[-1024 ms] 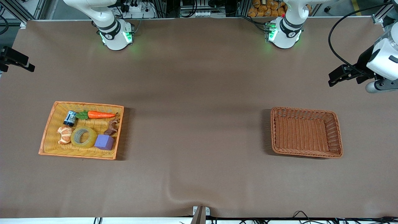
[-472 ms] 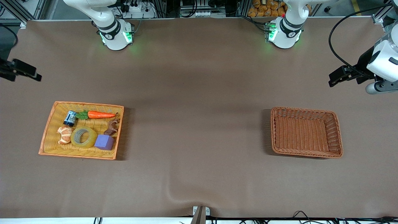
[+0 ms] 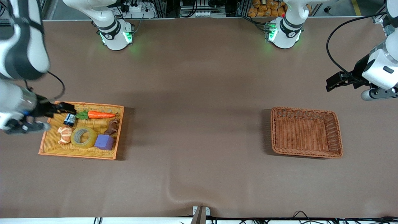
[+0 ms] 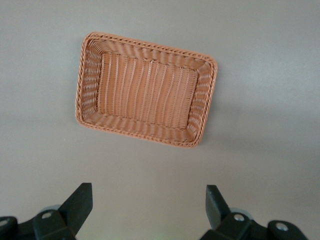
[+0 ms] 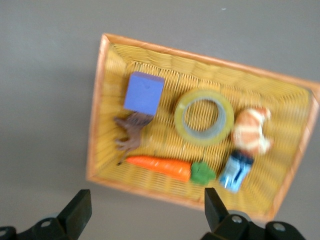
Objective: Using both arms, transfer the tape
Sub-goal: 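Lower the right gripper and grasp the yellow tape roll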
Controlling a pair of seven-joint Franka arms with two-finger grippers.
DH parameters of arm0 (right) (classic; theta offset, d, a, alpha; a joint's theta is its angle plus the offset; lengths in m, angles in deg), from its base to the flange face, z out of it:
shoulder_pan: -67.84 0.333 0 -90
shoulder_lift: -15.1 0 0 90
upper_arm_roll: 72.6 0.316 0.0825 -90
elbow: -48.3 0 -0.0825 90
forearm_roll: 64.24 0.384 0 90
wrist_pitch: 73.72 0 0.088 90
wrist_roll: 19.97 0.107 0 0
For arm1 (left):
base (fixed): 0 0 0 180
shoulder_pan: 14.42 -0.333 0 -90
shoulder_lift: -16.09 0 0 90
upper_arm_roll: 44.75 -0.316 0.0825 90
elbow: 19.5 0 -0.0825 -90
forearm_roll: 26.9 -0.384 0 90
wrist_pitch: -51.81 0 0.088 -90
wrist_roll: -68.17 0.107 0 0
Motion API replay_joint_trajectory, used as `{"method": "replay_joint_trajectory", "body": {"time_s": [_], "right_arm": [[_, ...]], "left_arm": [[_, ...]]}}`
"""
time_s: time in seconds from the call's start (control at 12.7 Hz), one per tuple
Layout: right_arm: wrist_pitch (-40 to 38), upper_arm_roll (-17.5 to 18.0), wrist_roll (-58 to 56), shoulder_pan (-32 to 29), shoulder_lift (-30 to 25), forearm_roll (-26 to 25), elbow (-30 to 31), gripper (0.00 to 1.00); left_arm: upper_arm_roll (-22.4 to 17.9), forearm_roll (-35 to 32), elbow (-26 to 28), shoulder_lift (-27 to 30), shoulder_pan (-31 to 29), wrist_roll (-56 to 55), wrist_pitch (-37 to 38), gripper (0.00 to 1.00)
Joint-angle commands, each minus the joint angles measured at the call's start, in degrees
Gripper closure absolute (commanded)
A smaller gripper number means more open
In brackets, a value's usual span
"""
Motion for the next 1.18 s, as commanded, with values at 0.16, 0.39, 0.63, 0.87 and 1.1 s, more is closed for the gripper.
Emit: {"method": "replay_joint_trajectory", "body": {"time_s": [0.16, 0.39, 0.63, 0.87, 1.1], "right_arm": [[18.3, -0.1, -13.5, -1.9, 7.5, -1.0, 7.0, 0.00], [23.9, -0.1, -17.0, -2.7, 12.1, -1.7, 7.8, 0.00], [25.2, 0.0, -19.6, -3.1, 14.3, -1.1, 7.8, 0.04], [28.0, 0.0, -19.6, -3.3, 14.6, -0.9, 10.1, 0.34], [31.5, 0.0, -19.2, -3.4, 14.7, 2.8, 12.7, 0.82]], "left_arm": [[0.5, -1.7, -0.1, -2.6, 0.2, 0.9, -2.4, 0.00], [0.5, -1.7, -0.1, -3.6, -0.1, 0.8, -4.5, 0.00], [0.4, -1.8, -0.1, -4.3, -0.3, 1.3, -5.4, 0.00], [0.4, -2.3, 0.0, -4.4, -0.2, 1.3, -5.5, 0.00], [0.4, -2.3, 0.0, -4.7, -0.2, 1.3, -5.5, 0.00]]}}
